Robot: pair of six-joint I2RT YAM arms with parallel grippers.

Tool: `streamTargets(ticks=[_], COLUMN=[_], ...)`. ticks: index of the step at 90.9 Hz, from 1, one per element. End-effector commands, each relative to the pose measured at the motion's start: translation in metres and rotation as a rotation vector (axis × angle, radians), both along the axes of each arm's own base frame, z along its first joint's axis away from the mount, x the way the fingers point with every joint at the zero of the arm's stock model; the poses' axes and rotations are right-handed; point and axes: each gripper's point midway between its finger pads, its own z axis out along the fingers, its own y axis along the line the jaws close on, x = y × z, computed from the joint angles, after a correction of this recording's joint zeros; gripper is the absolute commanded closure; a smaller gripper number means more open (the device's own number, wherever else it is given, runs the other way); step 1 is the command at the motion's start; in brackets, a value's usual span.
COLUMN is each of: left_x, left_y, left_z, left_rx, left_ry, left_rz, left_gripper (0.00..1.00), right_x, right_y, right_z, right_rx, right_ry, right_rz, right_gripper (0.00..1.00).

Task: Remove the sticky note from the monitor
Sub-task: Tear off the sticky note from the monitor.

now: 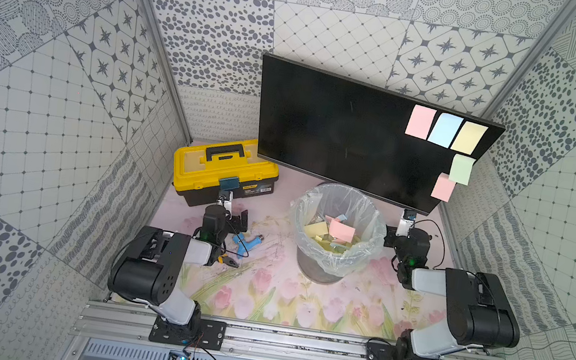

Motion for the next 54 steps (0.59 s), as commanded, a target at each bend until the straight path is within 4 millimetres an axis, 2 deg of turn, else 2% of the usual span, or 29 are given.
streamTargets(ticks=[1,44,54], left_x=[0.007,0.008,0.001], left_y=[0.002,0.005,0.0], left_z=[0.012,0.017,0.031], left_rx=[0.006,0.009,0.002], left_ry=[-0.052,-0.055,-0.061], left_rz=[-0.004,0.019,-0.017], left_gripper=[0.01,0.01,0.01], right_x=[0.004,0.0,-0.013], right_y=[0.001,0.003,-0.008], right_z=[0.009,0.008,0.024], right_rx=[-0.006,-0.006,-0.003], right_ry=[-0.035,-0.037,-0.114], right_rz=[0.007,0.018,-0.046], right_gripper=[0.03,0.03,0.03])
